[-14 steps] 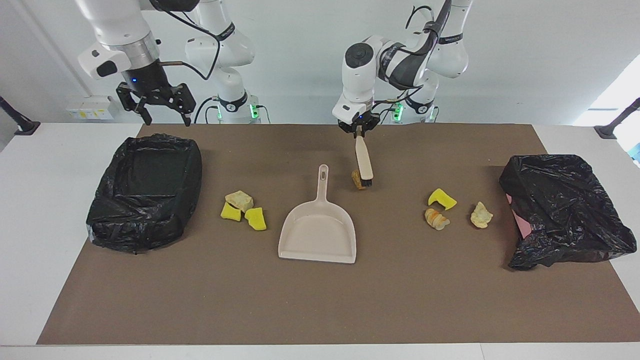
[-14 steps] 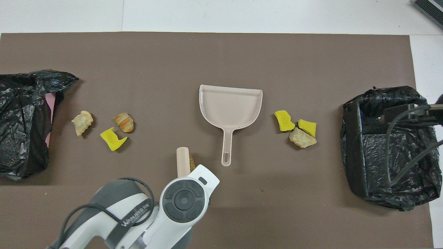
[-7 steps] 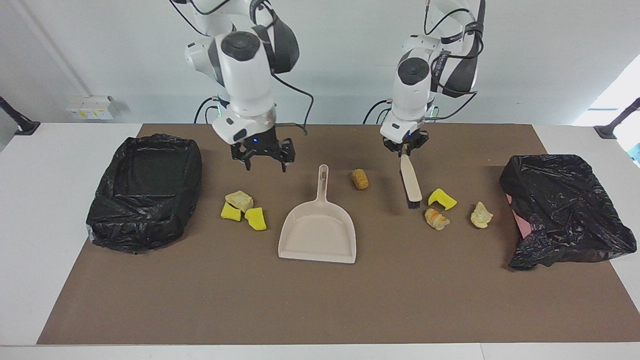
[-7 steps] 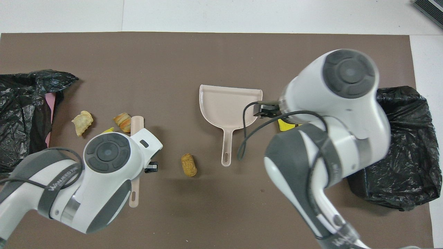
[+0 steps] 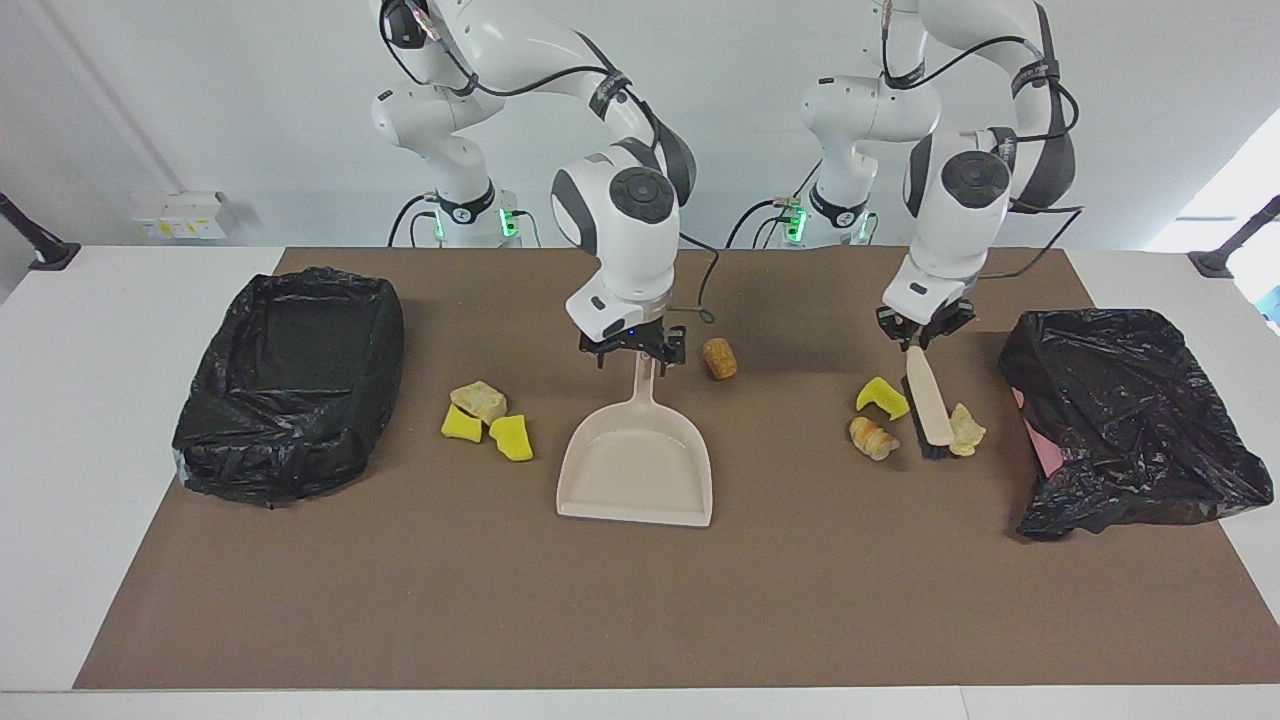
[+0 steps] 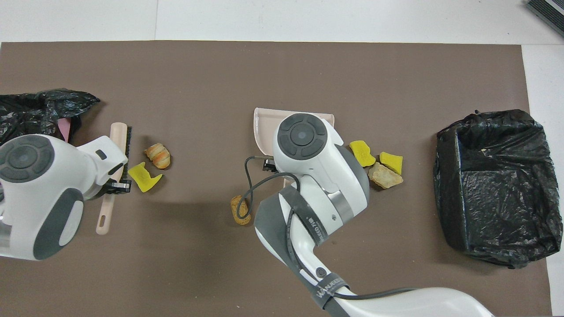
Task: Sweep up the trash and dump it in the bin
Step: 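Move the brush behind the trash while the right gripper grasps the dustpan, then lower the dustpan beside the trash pieces with the right gripper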
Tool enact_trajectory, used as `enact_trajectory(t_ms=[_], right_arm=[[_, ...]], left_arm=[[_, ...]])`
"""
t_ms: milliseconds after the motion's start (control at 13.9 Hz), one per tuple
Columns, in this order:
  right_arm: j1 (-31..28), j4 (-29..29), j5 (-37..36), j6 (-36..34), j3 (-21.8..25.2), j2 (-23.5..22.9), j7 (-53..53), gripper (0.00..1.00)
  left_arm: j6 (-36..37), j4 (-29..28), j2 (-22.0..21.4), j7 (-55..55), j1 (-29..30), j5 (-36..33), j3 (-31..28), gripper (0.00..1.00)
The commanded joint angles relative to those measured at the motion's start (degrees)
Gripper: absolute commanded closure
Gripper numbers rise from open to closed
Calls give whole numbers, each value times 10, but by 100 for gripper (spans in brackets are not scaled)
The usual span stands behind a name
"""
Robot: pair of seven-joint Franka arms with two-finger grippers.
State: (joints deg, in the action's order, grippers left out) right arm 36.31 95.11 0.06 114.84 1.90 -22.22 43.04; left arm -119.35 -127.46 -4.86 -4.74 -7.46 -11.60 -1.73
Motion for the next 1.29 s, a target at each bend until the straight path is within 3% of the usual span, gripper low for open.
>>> enact_trajectory(t_ms=[0, 144, 215, 287, 431, 646, 790, 933, 1077, 1220], right_arm=[[0, 43, 19, 32, 1, 7, -8, 0], [-2, 65, 26, 37, 1, 16, -31, 5], [-2, 72, 33, 44, 1, 17, -34, 23], [-2, 74, 33, 44, 1, 19, -34, 54], [-2, 72, 34, 49, 1, 18, -28, 100], [-4, 71, 33, 50, 1, 17, -43, 100], [-11, 67, 31, 43, 3, 28, -126, 100], [-33, 80, 29, 32, 5, 73, -221, 100], [-37, 92, 16, -21, 6, 115, -296, 100], [-40, 140, -20, -43, 5, 172, -364, 100]], left_arm=[[-39, -9, 0, 69, 63, -11, 8, 100], [-65, -9, 19, 105, 95, -13, 8, 100], [-82, -9, 33, 118, 109, -14, 8, 100], [-103, -10, 44, 137, 117, -19, 8, 100], [-116, -10, 56, 159, 131, -25, 8, 100], [-99, -27, 46, 165, 114, -25, 9, 100], [-77, -39, 36, 162, 80, -24, 10, 100], [-69, -50, 28, 163, 59, -24, 11, 100], [-69, -67, 18, 164, 38, -24, 12, 100], [-63, -79, 9, 163, 9, -23, 13, 100]])
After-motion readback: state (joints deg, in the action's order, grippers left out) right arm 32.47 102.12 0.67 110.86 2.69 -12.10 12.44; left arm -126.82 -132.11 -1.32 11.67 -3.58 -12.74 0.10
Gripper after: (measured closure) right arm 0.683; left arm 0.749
